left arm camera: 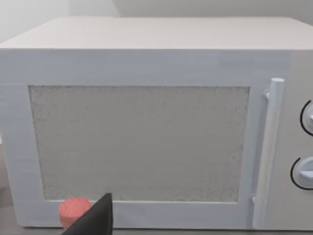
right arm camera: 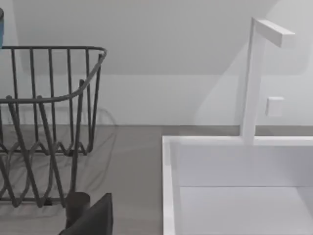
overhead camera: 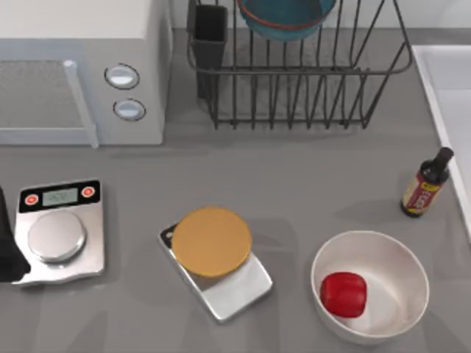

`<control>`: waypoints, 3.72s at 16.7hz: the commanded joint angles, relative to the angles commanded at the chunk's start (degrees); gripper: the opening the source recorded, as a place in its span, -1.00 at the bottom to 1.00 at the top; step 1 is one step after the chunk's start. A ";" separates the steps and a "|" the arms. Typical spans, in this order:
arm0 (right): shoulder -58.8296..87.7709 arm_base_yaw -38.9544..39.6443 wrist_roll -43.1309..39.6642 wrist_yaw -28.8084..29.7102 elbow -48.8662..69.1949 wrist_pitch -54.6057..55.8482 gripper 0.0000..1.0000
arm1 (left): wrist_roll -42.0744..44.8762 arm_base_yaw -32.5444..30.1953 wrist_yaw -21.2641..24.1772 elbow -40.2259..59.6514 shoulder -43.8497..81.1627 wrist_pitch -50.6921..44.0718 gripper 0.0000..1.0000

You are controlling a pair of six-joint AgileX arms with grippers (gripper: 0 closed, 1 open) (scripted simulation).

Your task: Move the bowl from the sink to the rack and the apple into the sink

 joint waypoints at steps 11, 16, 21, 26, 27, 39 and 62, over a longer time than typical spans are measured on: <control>0.00 0.00 0.00 0.00 0.00 0.00 1.00 | 0.00 0.00 0.00 0.00 0.00 0.00 1.00; 0.00 0.00 0.00 0.00 0.00 0.00 1.00 | 0.00 0.00 0.00 0.00 0.00 0.00 1.00; 1.88 1.80 1.54 0.18 1.87 -1.40 1.00 | 0.00 0.00 0.00 0.00 0.00 0.00 1.00; 17.18 13.68 11.64 0.75 15.27 -11.77 1.00 | 0.00 0.00 0.00 0.00 0.00 0.00 1.00; 21.97 16.70 14.29 0.80 18.89 -14.79 1.00 | 0.00 0.00 0.00 0.00 0.00 0.00 1.00; 87.55 40.66 39.72 -0.27 61.94 -54.05 1.00 | 0.00 0.00 0.00 0.00 0.00 0.00 1.00; 110.29 40.59 44.02 -2.42 54.73 -44.35 1.00 | 0.00 0.00 0.00 0.00 0.00 0.00 1.00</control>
